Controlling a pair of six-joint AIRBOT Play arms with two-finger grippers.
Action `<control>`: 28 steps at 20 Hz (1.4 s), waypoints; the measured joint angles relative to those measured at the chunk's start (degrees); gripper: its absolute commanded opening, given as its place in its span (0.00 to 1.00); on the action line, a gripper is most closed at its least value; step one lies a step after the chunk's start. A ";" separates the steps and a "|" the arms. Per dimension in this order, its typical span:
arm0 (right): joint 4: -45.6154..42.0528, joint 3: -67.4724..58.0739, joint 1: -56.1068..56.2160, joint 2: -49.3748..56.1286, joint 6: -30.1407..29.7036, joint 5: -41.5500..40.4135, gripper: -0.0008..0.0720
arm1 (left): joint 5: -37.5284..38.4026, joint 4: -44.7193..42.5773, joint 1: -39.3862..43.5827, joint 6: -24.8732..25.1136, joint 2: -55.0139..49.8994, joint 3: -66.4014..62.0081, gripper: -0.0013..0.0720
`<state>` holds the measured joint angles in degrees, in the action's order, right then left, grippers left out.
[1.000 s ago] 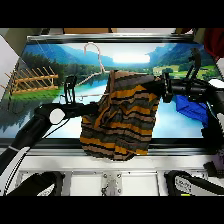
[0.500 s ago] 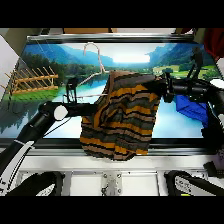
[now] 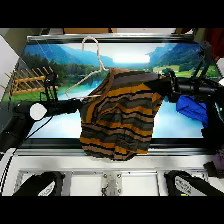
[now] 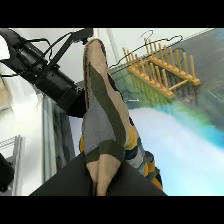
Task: Fold the clothes and pants, and hang the long-sleeved shirts on hangers.
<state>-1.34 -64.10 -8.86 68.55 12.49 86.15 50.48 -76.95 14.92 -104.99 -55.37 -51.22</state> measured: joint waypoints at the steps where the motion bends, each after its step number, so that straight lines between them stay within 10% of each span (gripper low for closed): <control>1: -0.15 0.00 0.00 -0.20 0.68 0.24 0.03 | 0.15 0.00 -0.28 0.55 0.15 -0.02 0.04; 28: -9.51 0.00 -0.98 -0.85 -0.68 0.90 0.03 | 2.34 0.39 -1.73 3.10 0.46 -0.04 0.04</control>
<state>-10.85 -64.10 -9.85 67.70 11.81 87.05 52.82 -76.55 13.19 -101.89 -54.92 -51.27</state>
